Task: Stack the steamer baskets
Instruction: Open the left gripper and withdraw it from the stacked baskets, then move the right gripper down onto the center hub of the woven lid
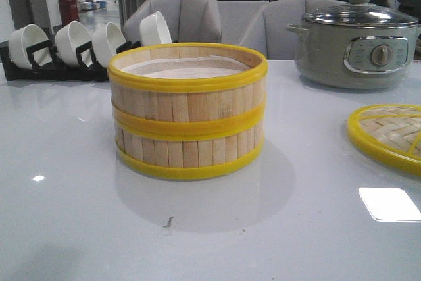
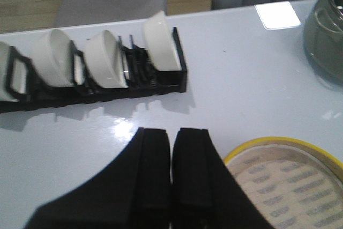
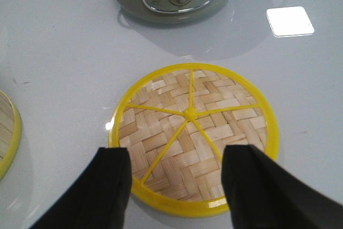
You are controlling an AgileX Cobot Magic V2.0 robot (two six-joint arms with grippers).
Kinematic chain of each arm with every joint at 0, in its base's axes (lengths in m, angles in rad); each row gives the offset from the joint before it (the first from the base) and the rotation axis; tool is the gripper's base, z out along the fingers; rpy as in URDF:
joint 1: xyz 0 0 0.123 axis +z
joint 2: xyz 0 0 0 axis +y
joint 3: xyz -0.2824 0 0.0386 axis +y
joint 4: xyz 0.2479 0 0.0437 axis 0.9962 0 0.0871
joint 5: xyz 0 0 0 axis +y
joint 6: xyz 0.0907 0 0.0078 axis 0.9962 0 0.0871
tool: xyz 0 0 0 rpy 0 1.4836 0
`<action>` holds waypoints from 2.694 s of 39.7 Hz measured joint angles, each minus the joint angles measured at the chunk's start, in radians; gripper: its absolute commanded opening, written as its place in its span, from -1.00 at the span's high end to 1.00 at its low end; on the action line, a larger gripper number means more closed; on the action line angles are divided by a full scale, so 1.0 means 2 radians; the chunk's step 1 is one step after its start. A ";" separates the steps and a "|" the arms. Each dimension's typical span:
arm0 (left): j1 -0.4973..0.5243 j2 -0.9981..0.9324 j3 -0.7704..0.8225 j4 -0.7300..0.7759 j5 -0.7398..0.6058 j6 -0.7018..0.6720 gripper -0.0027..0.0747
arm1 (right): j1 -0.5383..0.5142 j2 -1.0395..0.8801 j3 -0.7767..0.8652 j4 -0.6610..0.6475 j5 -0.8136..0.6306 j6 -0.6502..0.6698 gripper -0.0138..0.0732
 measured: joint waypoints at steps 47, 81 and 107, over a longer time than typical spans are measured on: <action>0.082 -0.514 0.869 -0.021 -0.440 -0.012 0.71 | 0.000 0.000 0.000 0.053 -0.020 0.000 -0.44; 0.082 -0.514 0.876 -0.023 -0.454 -0.013 0.71 | 0.000 0.024 0.000 0.055 -0.003 0.001 0.55; 0.082 -0.514 0.876 -0.023 -0.434 -0.013 0.71 | 0.000 0.181 -0.146 0.035 0.113 -0.023 -0.02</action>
